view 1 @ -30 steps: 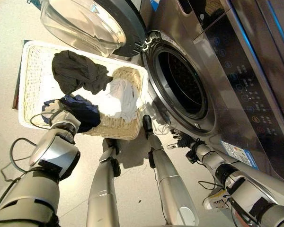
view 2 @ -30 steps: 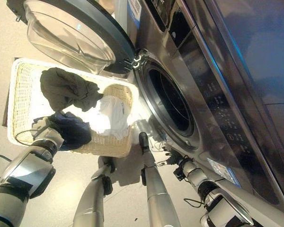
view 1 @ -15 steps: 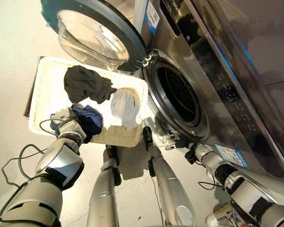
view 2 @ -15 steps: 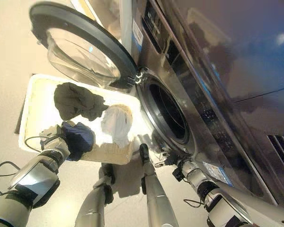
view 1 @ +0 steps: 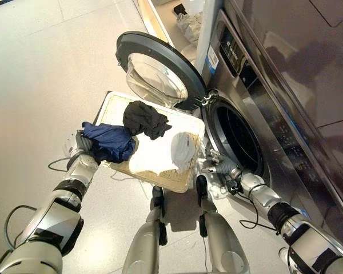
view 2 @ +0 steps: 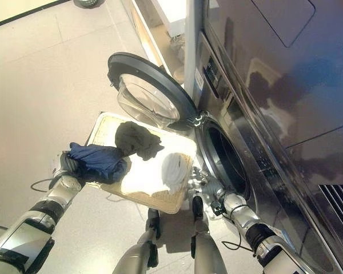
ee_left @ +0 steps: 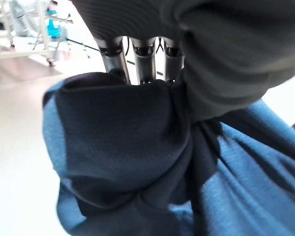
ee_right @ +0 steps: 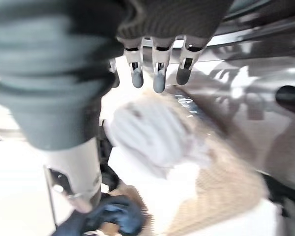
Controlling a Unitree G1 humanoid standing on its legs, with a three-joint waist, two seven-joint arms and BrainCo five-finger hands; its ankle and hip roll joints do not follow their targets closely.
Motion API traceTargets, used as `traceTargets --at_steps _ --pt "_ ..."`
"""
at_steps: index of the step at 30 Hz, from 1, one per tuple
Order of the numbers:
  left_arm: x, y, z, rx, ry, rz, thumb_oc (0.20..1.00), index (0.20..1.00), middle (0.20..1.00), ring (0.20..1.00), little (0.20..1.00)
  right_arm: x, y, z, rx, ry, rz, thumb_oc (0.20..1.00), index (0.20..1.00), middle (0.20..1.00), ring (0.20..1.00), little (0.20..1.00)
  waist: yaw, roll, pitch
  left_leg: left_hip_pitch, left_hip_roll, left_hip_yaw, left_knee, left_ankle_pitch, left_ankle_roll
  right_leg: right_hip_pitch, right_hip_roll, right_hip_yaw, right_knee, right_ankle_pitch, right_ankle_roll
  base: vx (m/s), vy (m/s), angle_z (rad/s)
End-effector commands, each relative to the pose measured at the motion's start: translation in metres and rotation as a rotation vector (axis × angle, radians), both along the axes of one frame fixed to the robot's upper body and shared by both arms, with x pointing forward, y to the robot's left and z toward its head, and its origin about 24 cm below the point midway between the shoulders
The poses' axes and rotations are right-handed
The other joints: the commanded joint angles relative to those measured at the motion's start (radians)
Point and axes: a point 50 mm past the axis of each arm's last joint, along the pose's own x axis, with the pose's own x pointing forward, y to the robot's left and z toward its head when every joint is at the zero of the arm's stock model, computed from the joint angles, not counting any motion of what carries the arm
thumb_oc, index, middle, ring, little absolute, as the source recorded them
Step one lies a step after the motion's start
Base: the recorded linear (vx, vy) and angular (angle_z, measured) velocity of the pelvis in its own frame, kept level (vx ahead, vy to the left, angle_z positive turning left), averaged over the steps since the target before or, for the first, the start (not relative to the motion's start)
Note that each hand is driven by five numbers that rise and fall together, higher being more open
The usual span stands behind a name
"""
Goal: Put the clothes into the washing machine.
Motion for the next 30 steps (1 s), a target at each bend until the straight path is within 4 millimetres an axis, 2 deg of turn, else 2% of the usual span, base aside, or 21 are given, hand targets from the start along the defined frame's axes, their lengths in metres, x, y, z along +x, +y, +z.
traceTargets --at_steps 1,3,4,6,7,9,10,11,12,13,18,21,25,27,30 --pt "0.001 -0.022 0.001 -0.261 -0.190 -0.140 0.200 0.200 0.200 0.200 0.200 -0.002 0.011 0.027 0.162 -0.125 -0.004 1.000 1.000 1.000 1.000 1.000 0.007 0.004 -0.063 -0.034 -0.072 0.000 0.076 -0.100 -0.004 -0.044 0.009 -0.047 0.082 -0.105 0.037 0.02 -0.098 0.41" --pt "-0.001 -0.030 -0.004 -0.297 -0.182 -0.206 0.213 0.213 0.213 0.213 0.213 -0.004 0.013 0.031 0.178 -0.145 0.008 1.000 1.000 1.000 1.000 1.000 0.011 0.007 -0.069 -0.027 -0.072 -0.002 0.071 -0.100 -0.004 -0.034 0.009 -0.051 0.078 -0.107 0.037 0.00 -0.051 0.18" --pt "-0.006 -0.050 -0.008 -0.382 -0.177 -0.366 0.200 0.200 0.200 0.200 0.200 -0.007 0.022 0.040 0.209 -0.176 0.043 1.000 1.000 1.000 1.000 1.000 0.017 0.012 -0.076 -0.016 -0.071 -0.005 0.063 -0.098 -0.002 -0.020 0.009 -0.055 0.073 -0.109 0.037 0.00 -0.044 0.18" --pt "-0.009 -0.063 -0.007 -0.438 -0.170 -0.475 0.200 0.200 0.200 0.200 0.200 -0.010 0.026 0.044 0.225 -0.185 0.071 1.000 1.000 1.000 1.000 1.000 0.019 0.017 -0.083 -0.005 -0.069 -0.004 0.051 -0.095 -0.001 -0.008 0.010 -0.058 0.067 -0.110 0.038 0.01 -0.029 0.10" --pt "-0.012 -0.077 -0.005 -0.524 -0.161 -0.611 0.200 0.200 0.200 0.200 0.200 -0.013 0.032 0.046 0.240 -0.188 0.112 1.000 1.000 1.000 1.000 1.000 0.021 0.023 -0.091 0.010 -0.068 -0.002 0.037 -0.091 0.000 0.007 0.011 -0.060 0.060 -0.112 0.037 0.00 0.000 0.00" --pt "-0.015 -0.089 -0.004 -0.601 -0.155 -0.715 0.200 0.200 0.200 0.200 0.200 -0.015 0.037 0.047 0.242 -0.186 0.147 1.000 1.000 1.000 1.000 1.000 0.022 0.029 -0.097 0.019 -0.068 0.000 0.027 -0.087 0.000 0.020 0.011 -0.064 0.055 -0.114 0.037 0.00 0.000 0.00" --pt "-0.015 -0.089 -0.004 -0.601 -0.155 -0.715 0.200 0.200 0.200 0.200 0.200 -0.015 0.037 0.047 0.242 -0.186 0.147 1.000 1.000 1.000 1.000 1.000 0.022 0.029 -0.097 0.019 -0.068 0.000 0.027 -0.087 0.000 0.020 0.011 -0.064 0.055 -0.114 0.037 0.00 0.000 0.00" --pt "-0.019 -0.110 -0.002 -0.692 -0.121 -0.882 0.200 0.200 0.200 0.200 0.200 -0.018 0.048 0.047 0.241 -0.173 0.208 1.000 1.000 1.000 1.000 1.000 0.024 0.040 -0.105 0.034 -0.068 0.005 0.010 -0.080 0.000 0.036 0.010 -0.071 0.048 -0.116 0.035 0.00 0.000 0.00" --pt "-0.020 -0.114 -0.001 -0.702 -0.115 -0.908 0.200 0.200 0.200 0.200 0.200 -0.018 0.050 0.047 0.240 -0.170 0.217 1.000 1.000 1.000 1.000 1.000 0.024 0.041 -0.106 0.036 -0.068 0.005 0.009 -0.079 0.001 0.038 0.010 -0.072 0.047 -0.116 0.035 0.00 0.000 0.00" --pt "-0.022 -0.126 0.001 -0.740 -0.089 -1.007 0.200 0.200 0.200 0.200 0.200 -0.020 0.057 0.047 0.230 -0.163 0.253 1.000 1.000 1.000 1.000 1.000 0.024 0.044 -0.109 0.041 -0.068 0.007 0.003 -0.076 0.001 0.045 0.010 -0.077 0.045 -0.116 0.033 0.00 0.000 0.00" --pt "-0.026 -0.147 0.013 -0.822 -0.047 -1.231 0.200 0.200 0.200 0.200 0.200 -0.023 0.073 0.042 0.148 -0.102 0.387 1.000 1.000 1.000 1.000 1.000 0.028 0.044 -0.116 0.052 -0.065 0.011 0.003 -0.075 0.001 0.063 0.010 -0.086 0.042 -0.119 0.029 0.00 0.000 0.00" --pt "-0.026 -0.152 0.018 -0.838 -0.037 -1.280 0.200 0.200 0.200 0.200 0.200 -0.024 0.076 0.041 0.114 -0.092 0.431 1.000 1.000 1.000 1.000 1.000 0.030 0.042 -0.117 0.055 -0.065 0.012 0.003 -0.076 0.002 0.069 0.012 -0.087 0.042 -0.121 0.028 0.00 -0.014 0.01" --pt "-0.024 -0.165 0.039 -0.886 -0.055 -1.402 0.200 0.200 0.200 0.200 0.200 -0.029 0.083 0.032 0.025 0.023 0.573 1.000 1.000 1.000 1.000 1.000 0.035 0.029 -0.121 0.065 -0.057 0.013 0.003 -0.075 0.002 0.087 0.017 -0.090 0.045 -0.128 0.025 0.00 -0.070 0.06" --pt "-0.024 -0.167 0.042 -0.891 -0.055 -1.421 0.200 0.200 0.200 0.200 0.200 -0.030 0.083 0.030 0.022 0.038 0.590 1.000 1.000 1.000 1.000 1.000 0.036 0.026 -0.120 0.066 -0.056 0.013 0.004 -0.075 0.002 0.090 0.018 -0.090 0.045 -0.129 0.024 0.00 -0.047 0.06" --pt "-0.025 -0.170 0.050 -0.891 -0.061 -1.459 0.200 0.200 0.200 0.200 0.200 -0.037 0.085 0.021 0.036 0.152 0.664 1.000 1.000 1.000 1.000 1.000 0.039 0.019 -0.121 0.069 -0.052 0.011 0.004 -0.076 0.002 0.095 0.022 -0.088 0.043 -0.130 0.023 0.00 -0.053 0.04"
